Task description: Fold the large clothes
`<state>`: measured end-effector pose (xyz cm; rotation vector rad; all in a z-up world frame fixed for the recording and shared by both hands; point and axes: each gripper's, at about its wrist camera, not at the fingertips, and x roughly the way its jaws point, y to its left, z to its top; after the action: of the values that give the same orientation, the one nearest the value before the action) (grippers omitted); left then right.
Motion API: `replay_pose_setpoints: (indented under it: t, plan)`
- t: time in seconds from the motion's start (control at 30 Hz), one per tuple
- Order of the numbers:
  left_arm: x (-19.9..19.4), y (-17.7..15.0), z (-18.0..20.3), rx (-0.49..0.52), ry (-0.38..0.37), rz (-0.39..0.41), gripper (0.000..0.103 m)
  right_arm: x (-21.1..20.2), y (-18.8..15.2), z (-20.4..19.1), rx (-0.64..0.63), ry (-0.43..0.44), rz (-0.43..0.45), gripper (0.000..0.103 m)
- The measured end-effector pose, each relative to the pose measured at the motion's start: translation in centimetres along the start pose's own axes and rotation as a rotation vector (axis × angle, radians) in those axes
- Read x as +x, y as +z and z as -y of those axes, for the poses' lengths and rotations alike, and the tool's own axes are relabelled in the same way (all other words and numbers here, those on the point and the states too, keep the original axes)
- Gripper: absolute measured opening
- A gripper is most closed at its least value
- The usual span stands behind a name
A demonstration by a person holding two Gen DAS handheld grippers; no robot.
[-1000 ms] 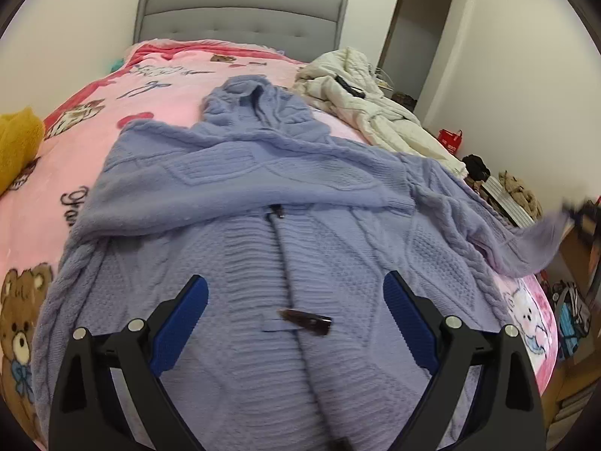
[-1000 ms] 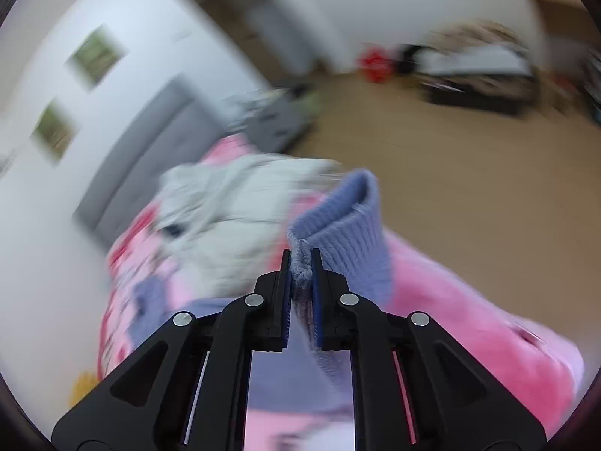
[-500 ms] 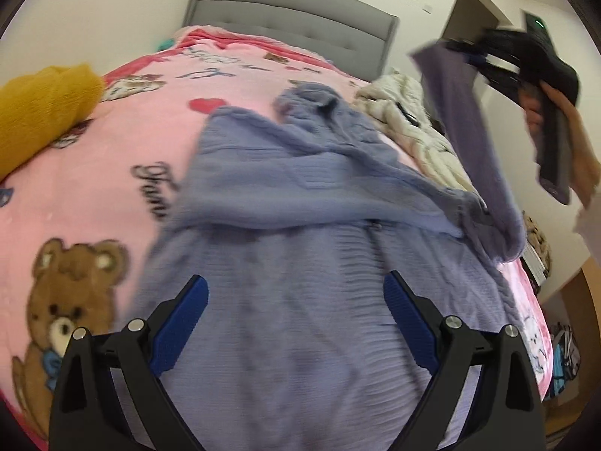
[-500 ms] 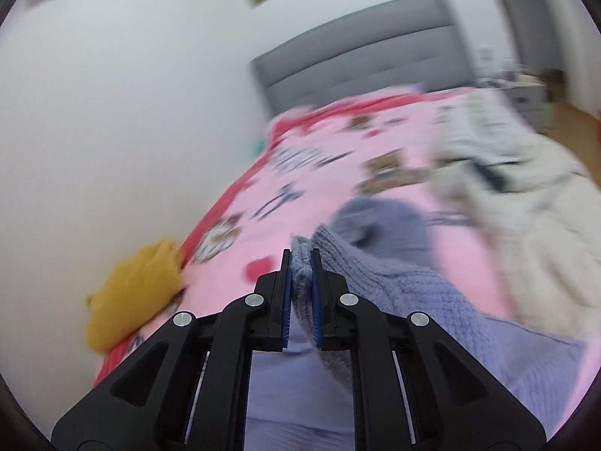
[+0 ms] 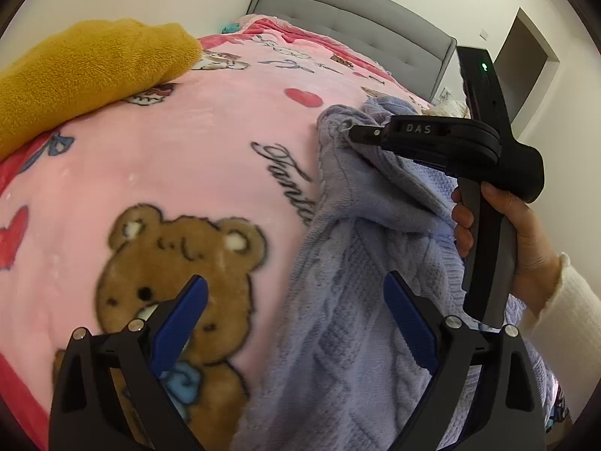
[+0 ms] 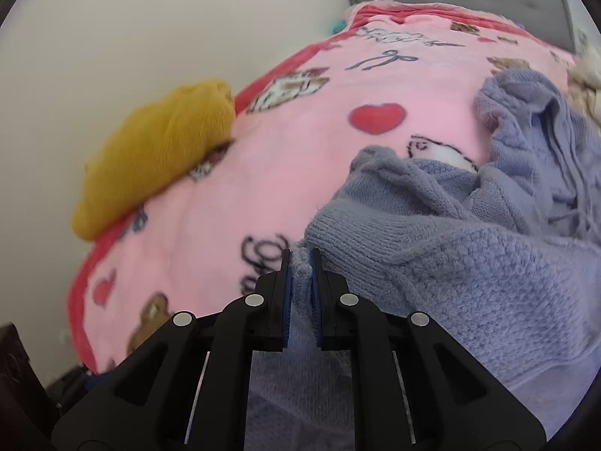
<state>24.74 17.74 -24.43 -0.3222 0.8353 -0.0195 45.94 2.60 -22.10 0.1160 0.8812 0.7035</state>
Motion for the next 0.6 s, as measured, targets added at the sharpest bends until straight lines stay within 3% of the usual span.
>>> replay_pose_setpoints:
  t: [0.1,0.2,0.23,0.3,0.37,0.5,0.6]
  plan:
    - [-0.4,0.1,0.0,0.015,0.005,0.013,0.093,0.8,1.0,0.7,0.027,-0.002,0.018,0.009]
    - [-0.5,0.5,0.2,0.012,0.011,0.017,0.093,2.9,0.6,0.5,0.023,-0.042,-0.081,0.014]
    - [-0.6,0.9,-0.1,0.012,0.008,0.018,0.093,3.4,0.3,0.4,0.007,-0.047,-0.098,0.017]
    - [-1.2,1.2,0.2,0.015,0.002,0.031,0.093,3.5,-0.4,0.0,-0.003,-0.009,-0.112,0.036]
    - [-1.4,1.7,0.6,0.032,0.009,0.042,0.093,0.9,-0.5,-0.1,0.068,0.098,-0.02,0.064]
    - [-2.5,3.4,1.3,0.069,-0.021,0.091,0.095,-7.6,-1.1,0.0,0.065,0.232,0.204,0.067]
    - [-1.5,7.2,3.1,0.087,-0.146,0.08,0.097,-14.7,-2.5,2.2,0.03,0.054,0.327,0.066]
